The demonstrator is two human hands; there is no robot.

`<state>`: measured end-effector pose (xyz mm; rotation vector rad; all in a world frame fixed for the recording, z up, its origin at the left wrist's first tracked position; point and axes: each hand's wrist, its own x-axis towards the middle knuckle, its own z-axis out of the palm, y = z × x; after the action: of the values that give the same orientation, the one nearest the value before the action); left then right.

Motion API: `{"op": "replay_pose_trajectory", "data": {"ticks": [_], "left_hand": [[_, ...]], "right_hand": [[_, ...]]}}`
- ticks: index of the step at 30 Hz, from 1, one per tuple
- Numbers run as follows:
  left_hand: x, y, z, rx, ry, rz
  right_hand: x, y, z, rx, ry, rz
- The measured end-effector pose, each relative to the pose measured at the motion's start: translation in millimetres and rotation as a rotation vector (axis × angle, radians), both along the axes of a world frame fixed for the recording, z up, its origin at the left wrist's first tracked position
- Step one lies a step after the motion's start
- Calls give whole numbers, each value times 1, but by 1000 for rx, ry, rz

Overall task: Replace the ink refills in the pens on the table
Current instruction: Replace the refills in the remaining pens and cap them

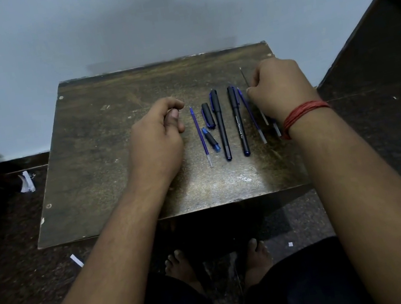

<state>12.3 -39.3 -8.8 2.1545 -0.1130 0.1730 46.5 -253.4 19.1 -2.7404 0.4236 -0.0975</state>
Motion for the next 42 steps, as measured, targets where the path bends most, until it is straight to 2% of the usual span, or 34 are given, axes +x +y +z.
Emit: {"op": "replay_pose_trajectory", "data": {"ticks": [9,16,20,27,42], "left_hand": [[0,1,0,8,3,-2],[1,3,2,-3,17,19],[3,4,1,-4,16,58],[6,6,-1,11,-4,94],[6,6,-1,11,-18,94]], "right_hand": [[-2,1,0,-23,64,33],[-4,13,8,18,-78,67],[-8,40,6,55,-72,173],[-14,78,-7,-109,-111,317],[-19,98,-10,-232,-65,329]]}}
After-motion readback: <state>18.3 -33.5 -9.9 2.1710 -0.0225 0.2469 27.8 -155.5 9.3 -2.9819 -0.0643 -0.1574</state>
